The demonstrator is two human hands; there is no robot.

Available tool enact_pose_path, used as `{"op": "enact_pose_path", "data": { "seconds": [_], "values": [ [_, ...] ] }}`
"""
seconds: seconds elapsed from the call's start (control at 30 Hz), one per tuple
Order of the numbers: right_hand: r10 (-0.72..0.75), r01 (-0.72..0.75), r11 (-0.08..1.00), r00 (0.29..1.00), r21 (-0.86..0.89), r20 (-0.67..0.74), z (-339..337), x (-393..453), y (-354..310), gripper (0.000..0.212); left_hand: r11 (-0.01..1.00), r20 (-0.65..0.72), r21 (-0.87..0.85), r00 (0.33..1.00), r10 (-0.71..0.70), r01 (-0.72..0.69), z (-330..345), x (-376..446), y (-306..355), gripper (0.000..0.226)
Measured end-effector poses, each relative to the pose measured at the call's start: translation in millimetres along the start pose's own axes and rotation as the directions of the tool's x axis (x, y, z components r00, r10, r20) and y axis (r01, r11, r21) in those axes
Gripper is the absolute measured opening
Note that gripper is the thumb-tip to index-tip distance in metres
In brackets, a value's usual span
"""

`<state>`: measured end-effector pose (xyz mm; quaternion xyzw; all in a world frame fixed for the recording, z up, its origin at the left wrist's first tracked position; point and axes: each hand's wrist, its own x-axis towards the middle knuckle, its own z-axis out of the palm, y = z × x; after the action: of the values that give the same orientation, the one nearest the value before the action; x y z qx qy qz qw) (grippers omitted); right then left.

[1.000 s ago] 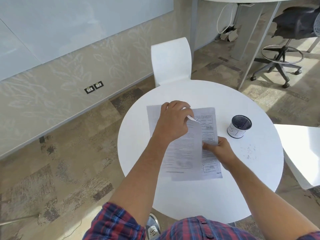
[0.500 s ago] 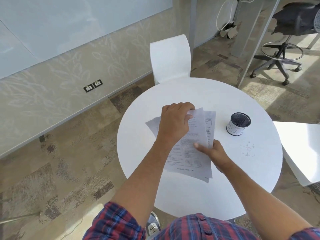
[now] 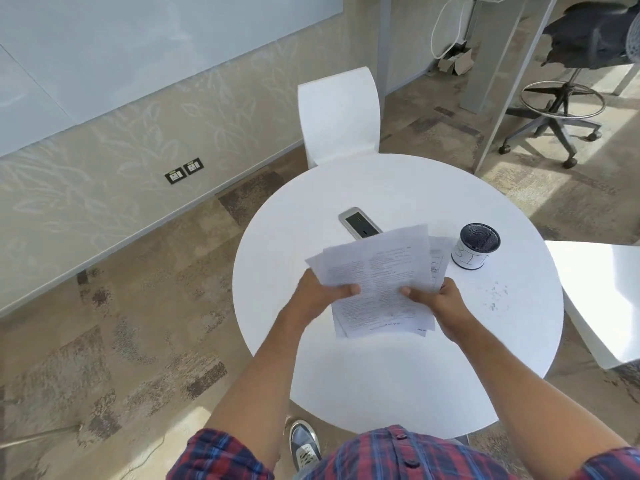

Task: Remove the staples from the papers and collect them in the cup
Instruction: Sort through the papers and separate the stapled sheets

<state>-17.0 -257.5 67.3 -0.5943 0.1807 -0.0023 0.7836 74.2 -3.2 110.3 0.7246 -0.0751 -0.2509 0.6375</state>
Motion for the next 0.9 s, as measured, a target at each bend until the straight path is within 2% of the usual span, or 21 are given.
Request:
{"op": "enact_pose_path", "data": {
  "seconds": [0.1,0.17,0.3,0.43,0.5,0.6,0.7,0.77,0.9],
  "values": [
    [0.019,-0.012,0.990,0.999,-0.143,0.046,-0.1,2.7,3.8,0.051,0.998,0.037,-0.049,0.999,0.031,-0.029,11.9,-3.5,-20.3,0.065],
    [0.024,-0.013,0.983,0.998,-0.184,0.056,1.0,1.9,4.4,0.050,0.998,0.022,-0.049,0.999,0.032,-0.031,16.4,-4.4,-29.2,0.052],
    [0.003,0.007,0.986,0.998,-0.165,0.062,-1.1,1.1,6.4,0.042,1.000,0.008,0.013,1.000,-0.004,0.004,14.7,-4.3,-31.9,0.046],
    [-0.018,0.030,0.990,0.996,-0.139,0.089,-2.5,-0.4,8.2,0.060,0.999,0.009,0.027,0.999,-0.031,0.031,6.7,-0.7,-30.8,0.045],
    [-0.035,0.047,0.993,0.993,-0.112,0.109,-2.6,-2.8,11.5,0.065,0.995,0.008,0.088,0.998,-0.055,0.054,6.3,0.9,-37.6,0.049],
    [-0.036,0.043,0.995,0.996,-0.089,0.076,-1.8,-6.0,15.4,0.056,0.988,-0.032,0.127,0.996,-0.084,0.088,10.8,3.3,-49.5,0.045],
    [-0.033,0.036,0.996,0.999,-0.077,0.039,-4.6,-5.5,17.7,0.045,0.983,-0.086,0.118,0.988,-0.129,0.138,17.2,-6.0,-34.2,0.026],
    [-0.020,0.020,0.999,1.000,-0.044,0.002,-7.6,-5.2,17.6,0.039,0.988,-0.071,0.076,0.989,-0.126,0.132,18.9,-5.9,-33.1,0.019],
    [-0.040,0.042,0.997,0.999,-0.069,0.023,-1.3,-3.8,16.2,0.042,0.993,-0.051,-0.028,0.992,-0.112,0.111,27.9,-6.6,-23.7,0.026]
  ]
}}
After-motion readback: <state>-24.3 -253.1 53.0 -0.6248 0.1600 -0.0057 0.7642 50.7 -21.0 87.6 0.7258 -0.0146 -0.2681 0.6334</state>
